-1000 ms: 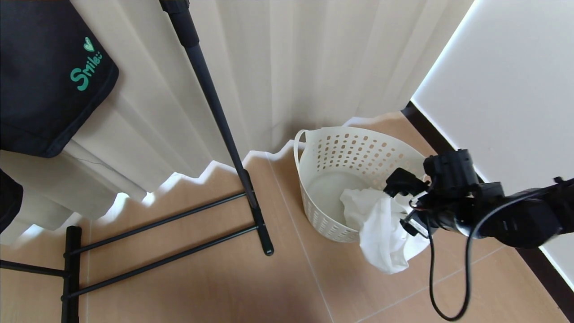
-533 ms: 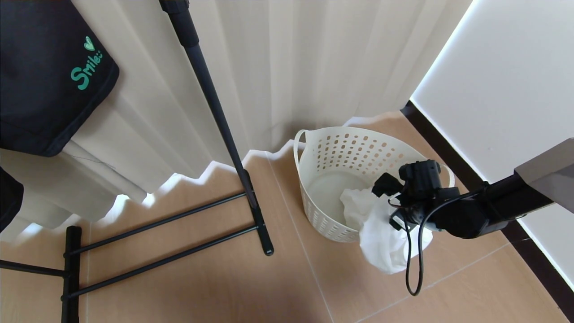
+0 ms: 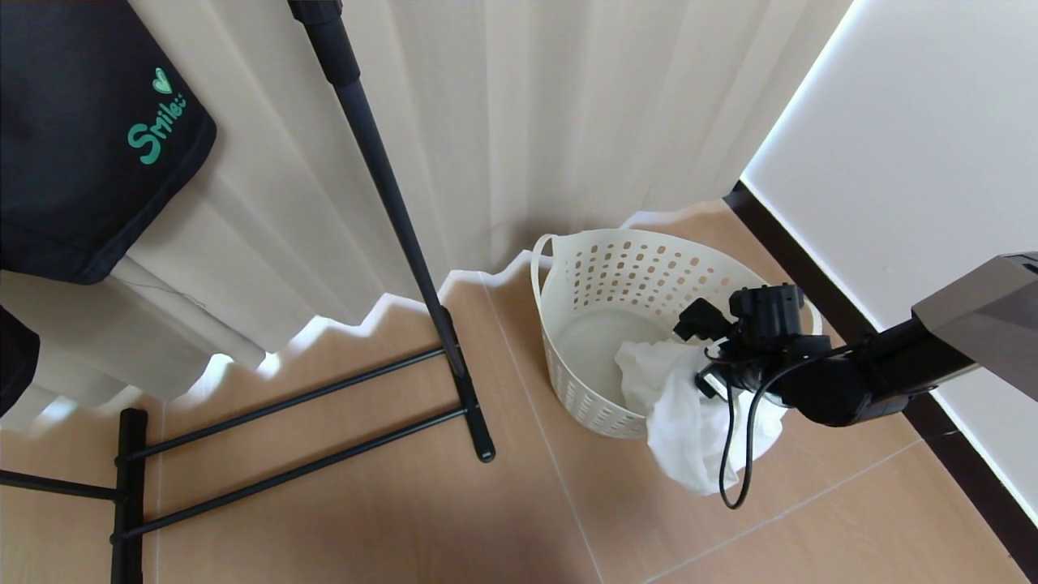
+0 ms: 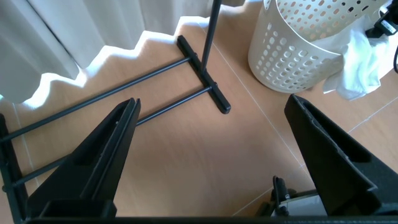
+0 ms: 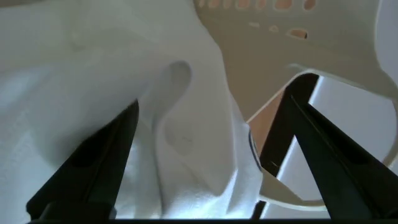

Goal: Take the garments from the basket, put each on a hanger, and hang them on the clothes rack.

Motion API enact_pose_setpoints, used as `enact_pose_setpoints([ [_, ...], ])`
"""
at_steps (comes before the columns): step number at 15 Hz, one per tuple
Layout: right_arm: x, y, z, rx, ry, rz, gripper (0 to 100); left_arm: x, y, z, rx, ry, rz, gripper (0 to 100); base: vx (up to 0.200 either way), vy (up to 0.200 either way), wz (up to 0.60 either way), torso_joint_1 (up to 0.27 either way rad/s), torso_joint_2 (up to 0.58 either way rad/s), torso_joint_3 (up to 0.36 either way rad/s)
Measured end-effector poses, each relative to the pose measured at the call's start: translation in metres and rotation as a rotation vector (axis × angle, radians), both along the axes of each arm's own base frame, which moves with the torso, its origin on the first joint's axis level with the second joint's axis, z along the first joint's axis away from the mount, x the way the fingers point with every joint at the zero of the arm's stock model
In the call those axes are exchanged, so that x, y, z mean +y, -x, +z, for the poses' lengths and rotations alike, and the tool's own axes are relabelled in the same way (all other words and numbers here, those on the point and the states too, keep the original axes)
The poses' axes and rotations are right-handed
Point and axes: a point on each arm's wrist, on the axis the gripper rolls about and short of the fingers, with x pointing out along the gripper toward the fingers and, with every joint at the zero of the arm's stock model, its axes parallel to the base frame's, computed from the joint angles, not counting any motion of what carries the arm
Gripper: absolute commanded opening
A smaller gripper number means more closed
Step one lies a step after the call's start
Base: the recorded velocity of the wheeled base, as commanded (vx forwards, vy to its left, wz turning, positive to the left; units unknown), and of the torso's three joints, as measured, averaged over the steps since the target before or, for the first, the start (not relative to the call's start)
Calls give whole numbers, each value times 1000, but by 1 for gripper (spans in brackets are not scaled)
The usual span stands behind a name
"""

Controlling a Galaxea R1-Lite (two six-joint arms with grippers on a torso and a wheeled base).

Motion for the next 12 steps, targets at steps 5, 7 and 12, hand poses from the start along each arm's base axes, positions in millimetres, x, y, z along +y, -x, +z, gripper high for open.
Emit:
enact_pose_setpoints([
  [5, -10, -6, 4, -20, -38, 165, 100, 0, 0, 0, 0, 0, 0, 100, 0, 0, 0, 0, 0, 0],
  [7, -13, -12, 8, -96, -14, 179, 100, 0, 0, 0, 0, 0, 0, 100, 0, 0, 0, 0, 0, 0],
  [12, -14, -17, 3, -130, -5, 178, 0, 0, 0, 0, 0, 0, 0, 100, 0, 0, 0, 0, 0, 0],
])
